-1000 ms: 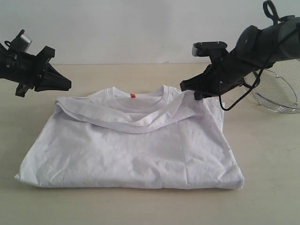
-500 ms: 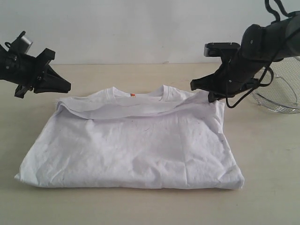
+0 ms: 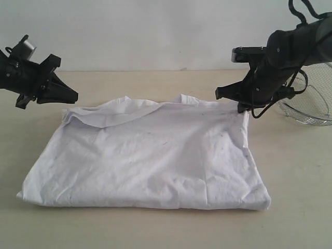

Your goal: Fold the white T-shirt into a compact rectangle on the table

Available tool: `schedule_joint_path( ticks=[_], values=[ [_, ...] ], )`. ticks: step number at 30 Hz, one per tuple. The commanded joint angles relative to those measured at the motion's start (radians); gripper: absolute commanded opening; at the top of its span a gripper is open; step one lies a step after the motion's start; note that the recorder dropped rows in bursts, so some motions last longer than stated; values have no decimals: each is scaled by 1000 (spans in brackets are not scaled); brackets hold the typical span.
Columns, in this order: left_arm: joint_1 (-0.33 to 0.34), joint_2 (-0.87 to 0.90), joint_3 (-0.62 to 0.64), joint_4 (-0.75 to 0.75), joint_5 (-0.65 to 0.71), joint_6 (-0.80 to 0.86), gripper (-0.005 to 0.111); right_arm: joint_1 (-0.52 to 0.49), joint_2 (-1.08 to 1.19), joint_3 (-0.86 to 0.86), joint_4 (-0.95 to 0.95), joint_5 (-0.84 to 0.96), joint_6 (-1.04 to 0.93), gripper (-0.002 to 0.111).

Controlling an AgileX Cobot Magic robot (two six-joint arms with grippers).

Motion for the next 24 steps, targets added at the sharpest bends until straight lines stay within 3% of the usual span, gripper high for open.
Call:
schedule_joint_path(
  ticks=[1, 4, 6, 11, 15, 24],
  values=[
    [1, -12, -5, 27, 8, -6, 5, -9, -8, 3, -48, 15, 36, 0],
    [1, -12, -5, 27, 12, -6, 5, -9, 12, 3, -48, 25, 43, 3],
    [1, -12, -5, 27, 12, -6, 5, -9, 21, 3, -48, 31, 43, 13],
    [1, -12, -5, 27, 17, -6, 5, -9, 22, 5, -42, 16, 43, 56],
    [1, -12, -5, 85, 19, -8, 5, -9, -8, 3, -42, -8, 43, 49],
    [-38, -12, -5, 403, 108, -5, 5, -9, -111, 3, -42, -42, 43, 41]
  ],
)
